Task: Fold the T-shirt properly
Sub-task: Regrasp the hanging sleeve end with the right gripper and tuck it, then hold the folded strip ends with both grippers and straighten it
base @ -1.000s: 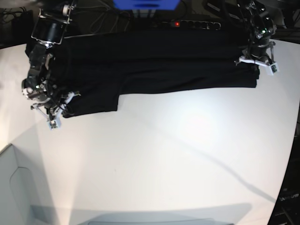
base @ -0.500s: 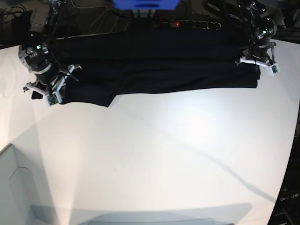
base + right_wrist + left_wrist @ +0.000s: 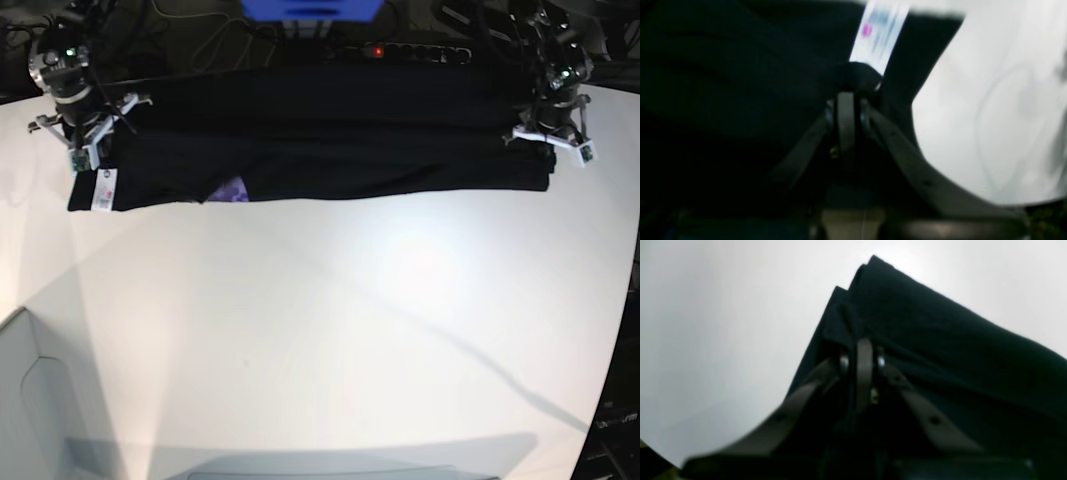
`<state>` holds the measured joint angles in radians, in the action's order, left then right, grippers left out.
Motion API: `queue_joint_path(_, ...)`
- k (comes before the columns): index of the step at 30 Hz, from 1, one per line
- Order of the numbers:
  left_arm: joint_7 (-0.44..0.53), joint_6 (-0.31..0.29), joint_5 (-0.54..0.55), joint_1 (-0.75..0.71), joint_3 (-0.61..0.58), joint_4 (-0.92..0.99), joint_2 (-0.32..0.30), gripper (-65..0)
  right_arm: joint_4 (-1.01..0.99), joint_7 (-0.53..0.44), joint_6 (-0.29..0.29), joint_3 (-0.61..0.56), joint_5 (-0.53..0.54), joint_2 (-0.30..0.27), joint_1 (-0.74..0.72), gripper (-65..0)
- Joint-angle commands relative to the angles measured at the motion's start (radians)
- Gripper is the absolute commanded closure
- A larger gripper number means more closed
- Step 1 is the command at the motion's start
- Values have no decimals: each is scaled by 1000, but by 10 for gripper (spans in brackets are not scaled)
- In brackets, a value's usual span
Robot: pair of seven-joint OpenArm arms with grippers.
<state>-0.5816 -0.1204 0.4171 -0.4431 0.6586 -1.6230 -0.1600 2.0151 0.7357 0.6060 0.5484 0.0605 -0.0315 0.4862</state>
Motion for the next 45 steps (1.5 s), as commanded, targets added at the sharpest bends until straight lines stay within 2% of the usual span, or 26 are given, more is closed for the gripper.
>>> queue_joint_path(1, 15, 8, -4, -3, 7, -13, -17, 0, 17, -21, 2, 9, 5, -11, 4, 0)
queue_joint_path(10, 15, 8, -4, -7, 7, -16, -17, 0, 17, -32, 2, 35, 5, -11, 45, 0)
queue_joint_path(18, 15, 8, -4, -10, 7, -16, -17, 0, 8, -46, 2, 88, 3, 3, -10, 0)
queue_joint_path(20, 13, 8, -4, -12, 7, -18, -17, 0, 8, -46, 2, 86, 5, 3, -8, -26)
queue_joint_path(24, 13, 8, -4, -26, 11, -43, -16, -90, 8, -46, 2, 85, 5, 3, -8, -149)
queue_joint_path(28, 13, 8, -4, -49, 10, -105, -10, -243, 8, -49, 2, 86, 5, 3, -10, -272)
queue_joint_path(30, 13, 8, -4, -64, 13, -136, -8, -296, 9, -55, 2, 92, 5, 3, -10, -312)
queue_joint_path(34, 13, 8, -4, -87, 8, -173, -6, -341, 11, -55, 2, 85, 5, 9, -10, -325)
queue_joint_path(37, 13, 8, -4, -105, 13, -191, -6, -354, 13, -55, 2, 83, 5, 41, -10, -327)
queue_joint_path(45, 13, 8, -4, -119, 37, -188, -13, -422, 8, -54, 2, -17, 5, 81, 10, -328)
